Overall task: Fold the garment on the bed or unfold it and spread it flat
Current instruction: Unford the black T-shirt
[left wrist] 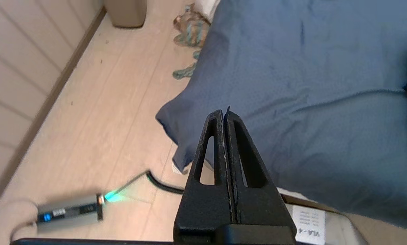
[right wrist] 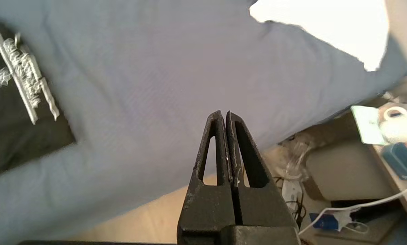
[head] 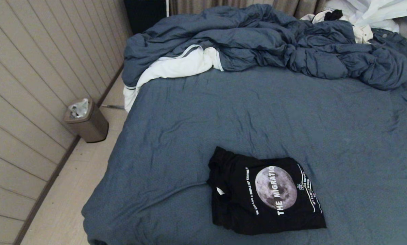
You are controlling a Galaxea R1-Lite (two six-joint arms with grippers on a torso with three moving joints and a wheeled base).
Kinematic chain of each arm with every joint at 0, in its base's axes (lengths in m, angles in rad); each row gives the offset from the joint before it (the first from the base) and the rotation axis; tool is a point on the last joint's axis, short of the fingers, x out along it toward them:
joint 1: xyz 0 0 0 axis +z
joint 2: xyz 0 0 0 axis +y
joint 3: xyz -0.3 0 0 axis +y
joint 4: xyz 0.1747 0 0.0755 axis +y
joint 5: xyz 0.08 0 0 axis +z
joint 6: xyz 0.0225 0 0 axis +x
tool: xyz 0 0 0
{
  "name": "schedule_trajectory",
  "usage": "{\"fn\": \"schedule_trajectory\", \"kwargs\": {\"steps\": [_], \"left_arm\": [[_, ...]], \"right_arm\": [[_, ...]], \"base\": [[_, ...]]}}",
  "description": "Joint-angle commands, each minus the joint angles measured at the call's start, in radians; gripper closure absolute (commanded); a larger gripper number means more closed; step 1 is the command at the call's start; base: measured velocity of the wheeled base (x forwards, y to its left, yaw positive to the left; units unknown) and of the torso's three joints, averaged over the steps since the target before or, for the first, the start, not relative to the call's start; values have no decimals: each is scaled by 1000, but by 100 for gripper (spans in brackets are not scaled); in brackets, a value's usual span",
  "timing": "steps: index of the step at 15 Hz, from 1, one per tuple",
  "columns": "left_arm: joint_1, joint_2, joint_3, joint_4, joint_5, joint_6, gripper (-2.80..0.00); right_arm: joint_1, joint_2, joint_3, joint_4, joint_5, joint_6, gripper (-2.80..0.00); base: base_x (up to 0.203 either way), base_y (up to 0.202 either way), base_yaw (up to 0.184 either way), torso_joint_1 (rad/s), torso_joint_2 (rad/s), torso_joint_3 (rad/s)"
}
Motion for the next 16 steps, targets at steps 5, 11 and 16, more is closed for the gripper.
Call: {"fn": "schedule_trajectory", "kwargs": {"steps": [5,11,16], "left_arm": [[-1,-1,37,-47,-81,42,0],[0,1,115,-297,-75,47,0],[0,1,118,-237,-83,117,0]], "right_arm": [[26,-221,12,71,583,-135,0],[31,-250,85,-138,639,-96,0],[29,-250,85,3,684,-89,0]], "base": [[0,0,0,0,0,0],[0,0,0,0,0,0],[0,0,0,0,0,0]]}}
